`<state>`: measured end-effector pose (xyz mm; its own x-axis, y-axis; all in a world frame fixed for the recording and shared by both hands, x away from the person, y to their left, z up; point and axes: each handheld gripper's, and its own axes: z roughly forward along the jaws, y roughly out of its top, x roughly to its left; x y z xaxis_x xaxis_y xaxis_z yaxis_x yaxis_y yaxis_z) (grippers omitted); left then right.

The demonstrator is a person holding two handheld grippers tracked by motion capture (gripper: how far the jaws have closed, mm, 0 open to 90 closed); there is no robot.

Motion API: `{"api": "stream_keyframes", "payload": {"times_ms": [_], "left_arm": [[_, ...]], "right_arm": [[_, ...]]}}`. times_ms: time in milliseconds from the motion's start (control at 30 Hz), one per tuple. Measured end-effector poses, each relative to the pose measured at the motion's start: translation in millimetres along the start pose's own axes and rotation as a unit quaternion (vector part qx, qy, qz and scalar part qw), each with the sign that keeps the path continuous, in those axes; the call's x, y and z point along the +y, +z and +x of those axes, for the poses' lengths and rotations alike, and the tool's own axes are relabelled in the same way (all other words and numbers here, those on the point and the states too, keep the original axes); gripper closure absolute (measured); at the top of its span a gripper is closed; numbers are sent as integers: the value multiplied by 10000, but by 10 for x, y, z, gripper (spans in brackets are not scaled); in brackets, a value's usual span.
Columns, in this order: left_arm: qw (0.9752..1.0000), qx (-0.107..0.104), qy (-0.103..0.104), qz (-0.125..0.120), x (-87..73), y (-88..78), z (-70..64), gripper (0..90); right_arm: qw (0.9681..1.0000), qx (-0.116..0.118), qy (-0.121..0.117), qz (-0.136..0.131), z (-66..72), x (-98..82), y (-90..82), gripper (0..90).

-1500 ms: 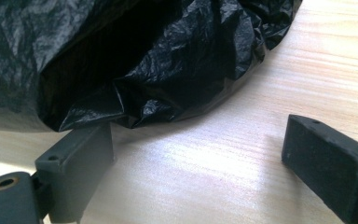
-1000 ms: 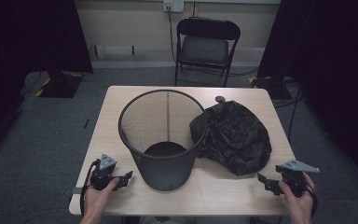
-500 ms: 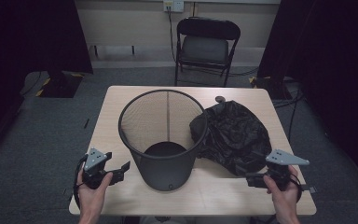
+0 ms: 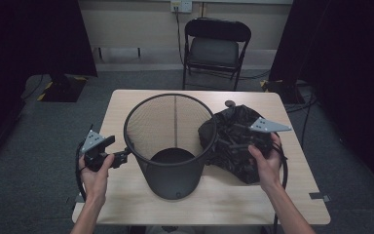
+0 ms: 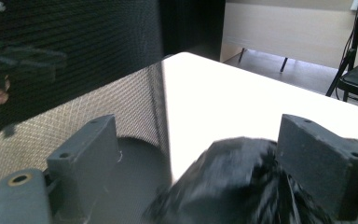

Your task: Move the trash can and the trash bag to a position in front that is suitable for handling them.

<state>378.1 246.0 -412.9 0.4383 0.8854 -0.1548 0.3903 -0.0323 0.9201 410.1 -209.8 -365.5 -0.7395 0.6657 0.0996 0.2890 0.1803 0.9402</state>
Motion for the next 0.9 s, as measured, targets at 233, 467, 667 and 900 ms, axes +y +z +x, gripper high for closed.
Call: {"api": "stream_keyframes", "payload": {"times_ms": [233, 467, 667, 900], "left_arm": [[9999, 71, -83, -125, -8, 201, -29, 184], [9999, -78, -34, -150, -41, 143, -47, 273], [9996, -245, 140, -91, -73, 30, -110, 313], [9991, -364, 206, -52, -121, -71, -175, 306]], "right_arm": [[9998, -180, -42, 16, -122, -38, 423, 119], [9996, -93, -238, -110, -20, -51, 481, 200], [9990, 2, -433, -68, 64, -44, 368, 207], [9988, 175, -452, -102, 153, -112, 248, 206]]}}
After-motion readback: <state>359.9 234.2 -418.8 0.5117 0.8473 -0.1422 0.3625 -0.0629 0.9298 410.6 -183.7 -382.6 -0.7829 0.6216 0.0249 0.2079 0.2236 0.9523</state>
